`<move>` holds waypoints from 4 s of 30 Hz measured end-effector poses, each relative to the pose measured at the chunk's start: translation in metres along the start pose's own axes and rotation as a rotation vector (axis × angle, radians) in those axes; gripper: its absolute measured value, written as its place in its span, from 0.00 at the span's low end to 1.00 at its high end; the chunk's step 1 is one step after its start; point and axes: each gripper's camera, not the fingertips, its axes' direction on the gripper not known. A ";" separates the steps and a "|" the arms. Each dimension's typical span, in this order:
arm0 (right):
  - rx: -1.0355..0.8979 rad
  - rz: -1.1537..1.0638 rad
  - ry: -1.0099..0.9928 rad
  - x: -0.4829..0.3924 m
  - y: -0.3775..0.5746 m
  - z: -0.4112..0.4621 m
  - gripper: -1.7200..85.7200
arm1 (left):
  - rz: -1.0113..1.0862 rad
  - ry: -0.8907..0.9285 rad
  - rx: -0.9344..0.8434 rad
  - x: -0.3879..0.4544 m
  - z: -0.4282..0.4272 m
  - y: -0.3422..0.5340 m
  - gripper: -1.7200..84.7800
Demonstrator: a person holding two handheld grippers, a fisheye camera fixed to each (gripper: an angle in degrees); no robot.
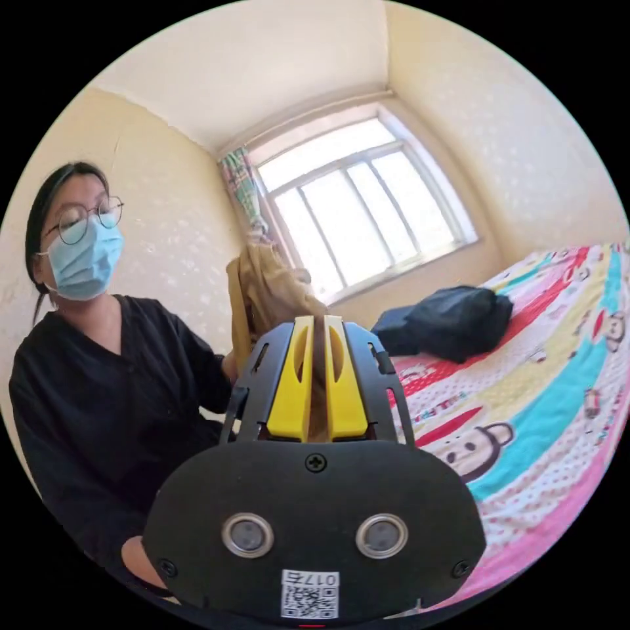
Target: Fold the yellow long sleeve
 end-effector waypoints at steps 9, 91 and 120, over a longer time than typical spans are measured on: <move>0.381 -0.524 0.764 -0.280 -0.148 -0.058 0.05 | 0.026 -0.340 -0.032 0.045 0.078 -0.033 0.06; -0.060 0.436 0.955 0.092 0.190 -0.093 0.09 | -0.912 -1.338 -0.157 -0.311 -0.076 -0.011 0.12; -0.876 0.343 1.022 -0.092 0.155 -0.133 0.07 | -0.822 -0.799 -0.915 -0.314 0.044 -0.039 0.09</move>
